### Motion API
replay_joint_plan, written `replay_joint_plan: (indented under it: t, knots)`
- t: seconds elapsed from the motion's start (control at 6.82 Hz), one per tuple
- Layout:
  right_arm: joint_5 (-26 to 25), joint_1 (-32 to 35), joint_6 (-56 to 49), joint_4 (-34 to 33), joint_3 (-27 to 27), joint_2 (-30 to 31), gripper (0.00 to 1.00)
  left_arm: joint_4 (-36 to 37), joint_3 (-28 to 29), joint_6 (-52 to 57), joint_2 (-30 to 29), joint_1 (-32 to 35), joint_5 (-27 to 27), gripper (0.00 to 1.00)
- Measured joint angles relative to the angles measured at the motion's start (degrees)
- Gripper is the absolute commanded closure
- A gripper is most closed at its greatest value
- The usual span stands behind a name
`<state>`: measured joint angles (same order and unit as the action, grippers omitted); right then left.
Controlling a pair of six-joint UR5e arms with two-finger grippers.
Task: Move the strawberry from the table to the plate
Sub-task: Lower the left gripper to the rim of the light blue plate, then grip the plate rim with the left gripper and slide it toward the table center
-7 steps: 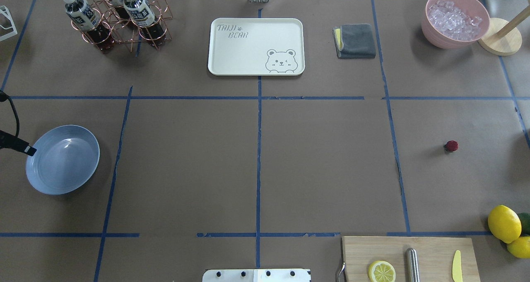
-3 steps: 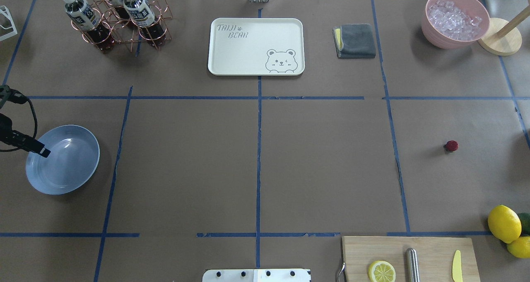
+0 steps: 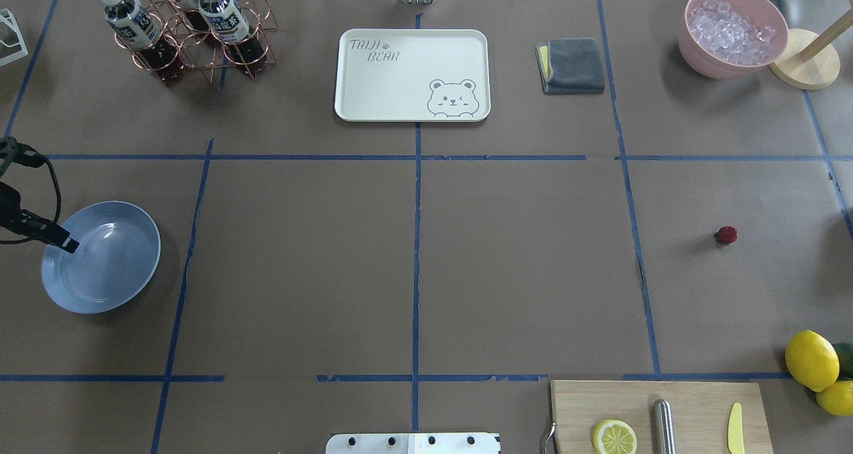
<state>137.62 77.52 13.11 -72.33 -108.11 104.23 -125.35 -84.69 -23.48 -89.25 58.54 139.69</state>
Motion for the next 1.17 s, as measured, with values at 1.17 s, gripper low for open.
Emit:
replay_joint_plan:
  t: [1.17]
  knots:
    - [-0.13,-0.65,0.26,1.88,0.26,0.11,0.00,0.62,-7.33,-53.23,-27.42,-22.63,-11.46,1.00]
